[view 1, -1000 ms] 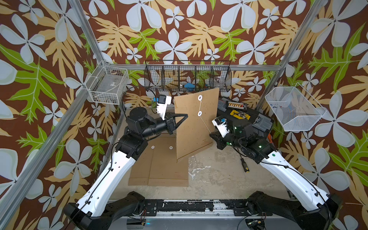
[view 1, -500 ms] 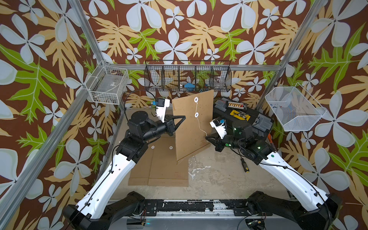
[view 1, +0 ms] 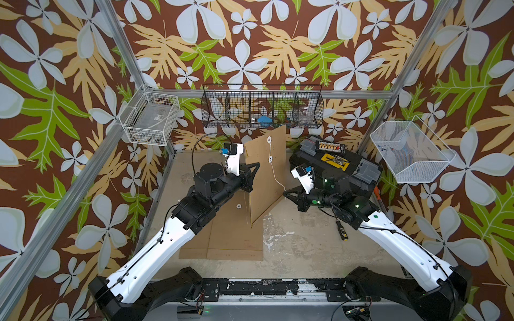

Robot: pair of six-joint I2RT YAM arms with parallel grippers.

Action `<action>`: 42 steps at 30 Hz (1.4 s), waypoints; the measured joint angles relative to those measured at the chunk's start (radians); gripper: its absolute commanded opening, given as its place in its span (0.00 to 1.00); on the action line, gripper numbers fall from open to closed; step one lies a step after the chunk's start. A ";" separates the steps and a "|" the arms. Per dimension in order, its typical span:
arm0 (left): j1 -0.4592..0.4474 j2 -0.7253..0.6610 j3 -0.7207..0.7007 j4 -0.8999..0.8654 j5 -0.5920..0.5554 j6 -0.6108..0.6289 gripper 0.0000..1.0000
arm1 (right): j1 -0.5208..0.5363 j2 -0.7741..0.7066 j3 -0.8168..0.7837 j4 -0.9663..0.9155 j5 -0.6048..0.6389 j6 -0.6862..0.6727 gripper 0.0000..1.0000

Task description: Open the file bag

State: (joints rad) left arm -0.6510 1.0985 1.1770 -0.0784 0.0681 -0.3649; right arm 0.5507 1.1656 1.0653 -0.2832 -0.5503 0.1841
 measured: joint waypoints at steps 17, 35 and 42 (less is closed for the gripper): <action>-0.050 0.031 -0.055 0.008 -0.189 0.000 0.00 | 0.091 0.049 0.021 0.071 -0.135 0.016 0.00; -0.050 0.063 -0.077 0.036 -0.227 -0.004 0.00 | 0.137 0.057 0.035 0.064 -0.176 -0.031 0.00; -0.050 0.063 -0.078 0.037 -0.227 -0.004 0.00 | 0.157 0.052 0.035 0.066 -0.196 -0.031 0.00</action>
State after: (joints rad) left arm -0.7013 1.1618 1.0992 -0.0410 -0.1593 -0.3691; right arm 0.7074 1.2179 1.1004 -0.2169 -0.7464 0.1528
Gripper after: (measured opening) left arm 0.070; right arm 0.049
